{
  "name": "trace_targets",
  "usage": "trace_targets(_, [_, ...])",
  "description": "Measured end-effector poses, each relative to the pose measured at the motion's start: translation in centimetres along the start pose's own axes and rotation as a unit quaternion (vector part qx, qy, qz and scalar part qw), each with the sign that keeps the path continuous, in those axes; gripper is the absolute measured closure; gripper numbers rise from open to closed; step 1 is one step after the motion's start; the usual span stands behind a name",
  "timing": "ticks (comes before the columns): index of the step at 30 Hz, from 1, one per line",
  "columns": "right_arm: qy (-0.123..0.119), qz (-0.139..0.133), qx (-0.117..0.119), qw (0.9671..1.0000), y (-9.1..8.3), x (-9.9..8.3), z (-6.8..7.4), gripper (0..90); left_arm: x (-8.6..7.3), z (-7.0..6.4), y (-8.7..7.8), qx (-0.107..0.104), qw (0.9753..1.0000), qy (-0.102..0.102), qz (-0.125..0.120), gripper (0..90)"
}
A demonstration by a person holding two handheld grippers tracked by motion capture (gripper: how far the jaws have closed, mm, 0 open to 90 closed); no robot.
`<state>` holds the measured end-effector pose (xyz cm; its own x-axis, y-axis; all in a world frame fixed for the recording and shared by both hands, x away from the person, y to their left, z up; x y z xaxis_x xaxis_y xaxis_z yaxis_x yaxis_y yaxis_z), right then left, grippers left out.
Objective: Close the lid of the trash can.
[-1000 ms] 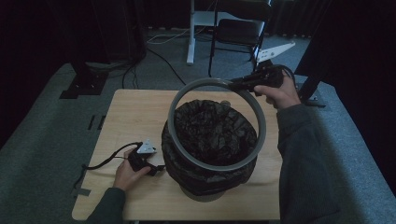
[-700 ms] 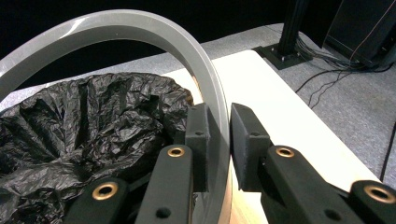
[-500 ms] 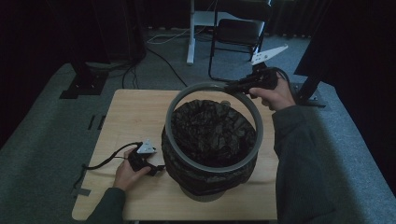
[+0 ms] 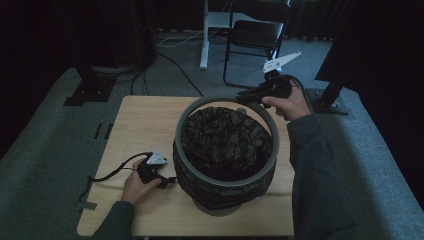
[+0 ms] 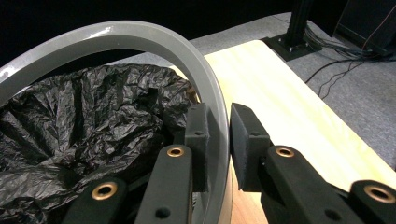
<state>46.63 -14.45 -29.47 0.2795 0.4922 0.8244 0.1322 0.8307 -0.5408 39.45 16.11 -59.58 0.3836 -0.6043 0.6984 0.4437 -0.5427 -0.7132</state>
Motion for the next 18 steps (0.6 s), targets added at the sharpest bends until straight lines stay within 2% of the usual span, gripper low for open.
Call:
trace_targets(9, [0.014,0.020,0.007,0.9997,0.9,-1.3,-0.4,78.3,0.0,0.0,0.0,0.000,1.0000,-0.001,-0.001,10.8])
trace_targets(18, [0.022,0.025,0.018,0.9993,1.6,-1.8,-0.5,78.3,0.0,0.0,0.0,0.000,1.0000,-0.001,-0.001,10.8])
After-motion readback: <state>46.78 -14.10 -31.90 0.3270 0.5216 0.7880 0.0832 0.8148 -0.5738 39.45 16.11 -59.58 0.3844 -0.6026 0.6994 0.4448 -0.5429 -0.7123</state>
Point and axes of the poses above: each handheld gripper's, and its own axes: y roughly forward along the jaws, x roughly out of its top, z roughly to its left, the point moved 7 cm from there along y, roughly forward along the jaws, and after that the axes turned 4 degrees about x, right-handed, at the moved point
